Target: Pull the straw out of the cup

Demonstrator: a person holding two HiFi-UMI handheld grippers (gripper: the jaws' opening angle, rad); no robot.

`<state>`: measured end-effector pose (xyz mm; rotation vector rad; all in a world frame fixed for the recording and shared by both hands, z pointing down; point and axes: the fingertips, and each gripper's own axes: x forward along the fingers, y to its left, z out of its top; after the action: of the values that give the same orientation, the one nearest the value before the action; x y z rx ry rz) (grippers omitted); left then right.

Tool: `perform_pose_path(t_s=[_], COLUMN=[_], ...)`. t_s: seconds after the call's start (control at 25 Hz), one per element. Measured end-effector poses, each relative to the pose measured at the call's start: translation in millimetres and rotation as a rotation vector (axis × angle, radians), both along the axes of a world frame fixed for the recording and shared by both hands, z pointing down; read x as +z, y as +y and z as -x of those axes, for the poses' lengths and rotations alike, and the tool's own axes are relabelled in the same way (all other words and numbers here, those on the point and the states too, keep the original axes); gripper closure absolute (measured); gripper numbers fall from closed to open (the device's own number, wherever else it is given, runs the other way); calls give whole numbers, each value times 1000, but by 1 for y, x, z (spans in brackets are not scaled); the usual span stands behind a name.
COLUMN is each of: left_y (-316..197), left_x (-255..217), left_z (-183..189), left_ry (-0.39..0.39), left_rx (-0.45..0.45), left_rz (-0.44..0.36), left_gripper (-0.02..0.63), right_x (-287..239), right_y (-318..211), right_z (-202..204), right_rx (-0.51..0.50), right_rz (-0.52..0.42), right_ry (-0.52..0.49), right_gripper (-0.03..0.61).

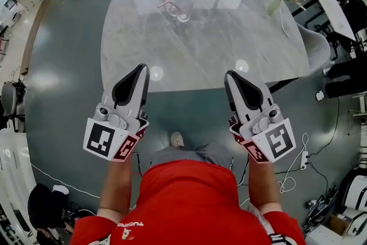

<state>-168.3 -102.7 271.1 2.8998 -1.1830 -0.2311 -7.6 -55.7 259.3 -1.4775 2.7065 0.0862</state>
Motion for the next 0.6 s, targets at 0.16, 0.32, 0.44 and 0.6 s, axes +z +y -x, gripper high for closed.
perform_pose_path(t_s=[0.16,0.32,0.44,0.6], left_y=[-12,-24,-36,-52], left_x=[5,8,9,10], left_z=[-1,-8,-16,-23], left_ry=[1,1,4,7], left_rx=[6,4,-5,-29], left_rz=[10,18,21,25], left_gripper=[609,609,609,609], right_x=[1,3,6,8], right_y=[-10,-23,-38,-58], right_z=[-1,-5,-14,-19], right_rx=[6,-2,-16,-39], right_rz=[4,6,8,1], right_ry=[6,5,2,10], right_gripper=[577,577,578,577])
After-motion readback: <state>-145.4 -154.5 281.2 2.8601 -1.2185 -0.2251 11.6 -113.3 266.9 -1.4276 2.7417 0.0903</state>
